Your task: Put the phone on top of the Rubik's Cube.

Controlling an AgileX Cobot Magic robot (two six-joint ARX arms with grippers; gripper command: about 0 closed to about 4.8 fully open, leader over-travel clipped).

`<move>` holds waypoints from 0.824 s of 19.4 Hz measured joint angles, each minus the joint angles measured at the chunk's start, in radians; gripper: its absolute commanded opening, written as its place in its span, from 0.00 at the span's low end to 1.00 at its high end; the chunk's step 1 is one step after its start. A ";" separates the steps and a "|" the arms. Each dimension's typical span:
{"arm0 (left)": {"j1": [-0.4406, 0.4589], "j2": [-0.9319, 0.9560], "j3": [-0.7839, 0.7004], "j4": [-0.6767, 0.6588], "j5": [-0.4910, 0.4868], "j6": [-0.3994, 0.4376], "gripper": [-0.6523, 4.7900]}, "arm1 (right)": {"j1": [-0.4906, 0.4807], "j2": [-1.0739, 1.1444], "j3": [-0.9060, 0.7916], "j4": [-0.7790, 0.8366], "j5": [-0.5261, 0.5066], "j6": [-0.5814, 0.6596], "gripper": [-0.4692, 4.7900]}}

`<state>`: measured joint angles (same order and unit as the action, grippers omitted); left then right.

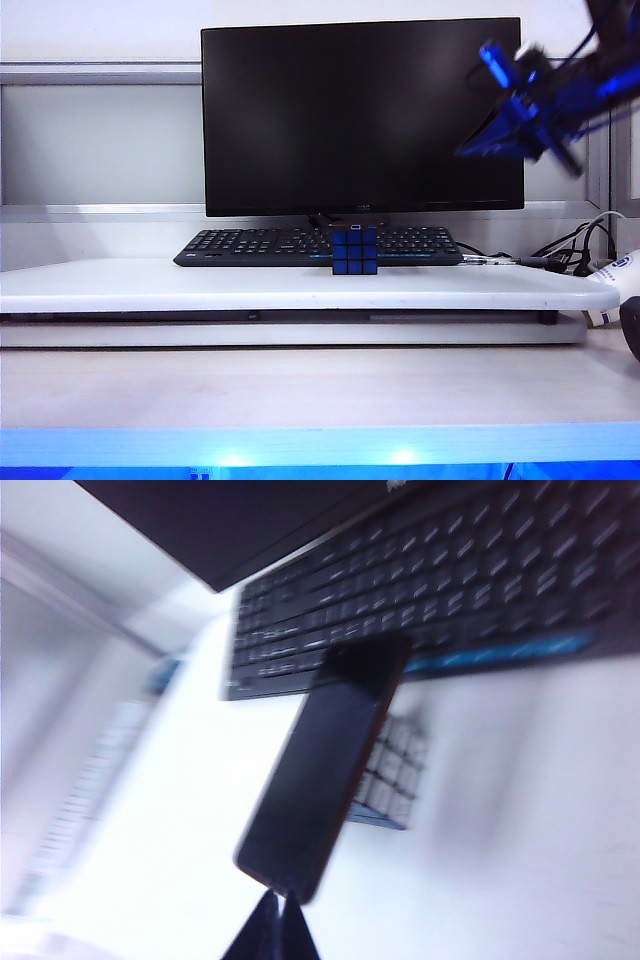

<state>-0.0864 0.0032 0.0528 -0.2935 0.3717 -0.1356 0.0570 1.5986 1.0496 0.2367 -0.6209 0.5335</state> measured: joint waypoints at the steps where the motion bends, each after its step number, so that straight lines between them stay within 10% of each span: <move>1: 0.000 0.000 0.000 0.000 0.000 0.000 0.11 | 0.000 -0.027 0.000 -0.041 0.024 -0.037 0.07; 6: 0.000 0.000 0.000 0.000 0.000 0.000 0.11 | -0.002 -0.255 -0.032 -0.304 0.198 -0.333 0.07; 16: 0.000 0.000 0.000 0.000 0.000 0.000 0.11 | -0.090 -0.757 -0.449 -0.310 0.308 -0.353 0.07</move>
<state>-0.0864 0.0032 0.0528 -0.2939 0.3717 -0.1356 -0.0334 0.8417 0.6006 -0.0734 -0.3126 0.1802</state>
